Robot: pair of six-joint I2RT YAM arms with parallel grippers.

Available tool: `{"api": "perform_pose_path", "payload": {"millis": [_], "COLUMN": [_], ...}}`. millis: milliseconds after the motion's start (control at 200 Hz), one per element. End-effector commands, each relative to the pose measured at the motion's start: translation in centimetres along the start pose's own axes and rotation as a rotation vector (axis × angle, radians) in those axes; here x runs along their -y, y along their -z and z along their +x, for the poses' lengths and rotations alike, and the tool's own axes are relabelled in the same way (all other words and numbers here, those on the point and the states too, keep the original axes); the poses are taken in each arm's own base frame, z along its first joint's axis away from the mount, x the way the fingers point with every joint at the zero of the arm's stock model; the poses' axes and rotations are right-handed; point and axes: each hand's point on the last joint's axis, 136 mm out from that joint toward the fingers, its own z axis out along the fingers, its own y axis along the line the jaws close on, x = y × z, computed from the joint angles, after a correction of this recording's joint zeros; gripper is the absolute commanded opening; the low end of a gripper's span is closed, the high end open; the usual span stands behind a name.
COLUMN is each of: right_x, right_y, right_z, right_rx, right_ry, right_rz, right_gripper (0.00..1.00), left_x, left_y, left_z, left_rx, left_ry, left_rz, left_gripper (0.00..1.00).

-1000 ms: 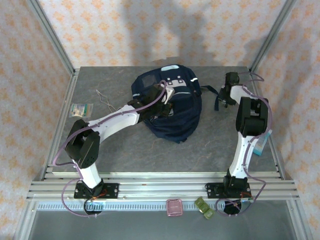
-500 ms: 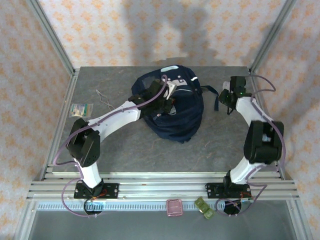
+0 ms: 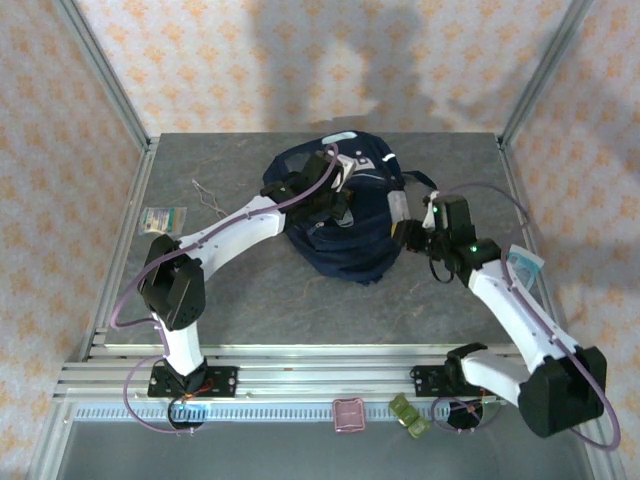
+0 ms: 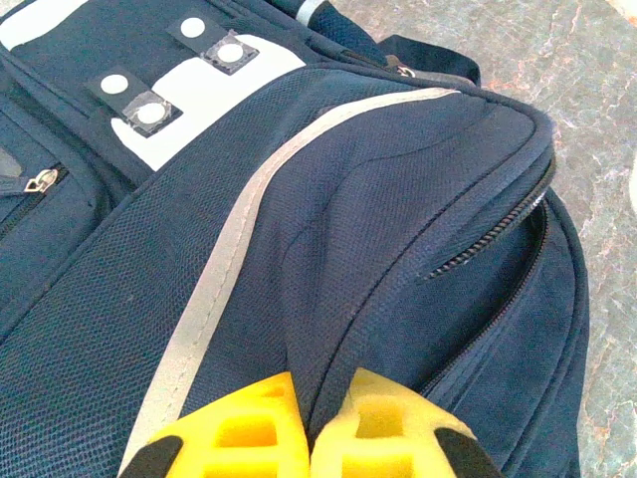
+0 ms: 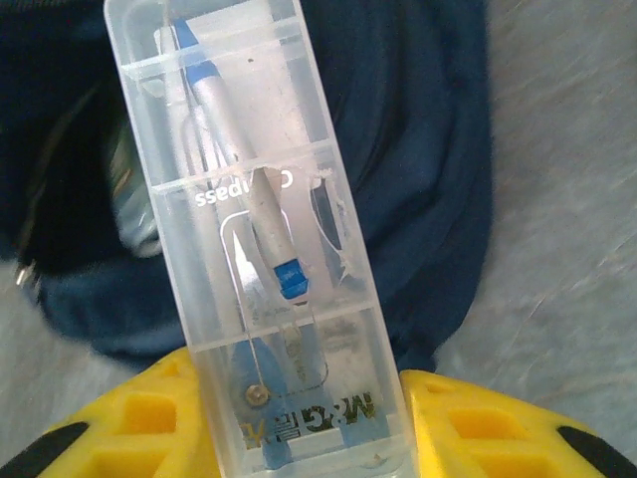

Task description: Pack books, pencil case, and school supplies into a backpack

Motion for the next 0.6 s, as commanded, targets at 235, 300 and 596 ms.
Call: {"api": "perform_pose_path", "payload": {"millis": [235,300,596], "right_x": [-4.6,-5.8,-6.8], "right_y": [-1.5,-2.5,-8.6], "right_z": [1.8,0.2,-5.3], "right_rx": [-0.057,-0.030,0.011], "right_ry": [0.009,-0.015,-0.135], "right_rz": [-0.188,-0.217,-0.148], "right_gripper": [0.25,0.25,0.28], "left_x": [2.2,2.3,3.4], "left_y": [2.0,2.0,2.5], "left_z": [-5.0,-4.7,-3.7], "left_rx": [0.167,0.163,0.152], "left_ry": [0.051,0.058,0.065], "left_rz": [0.082,0.093,0.153], "left_gripper": [0.00,0.00,0.00]}}
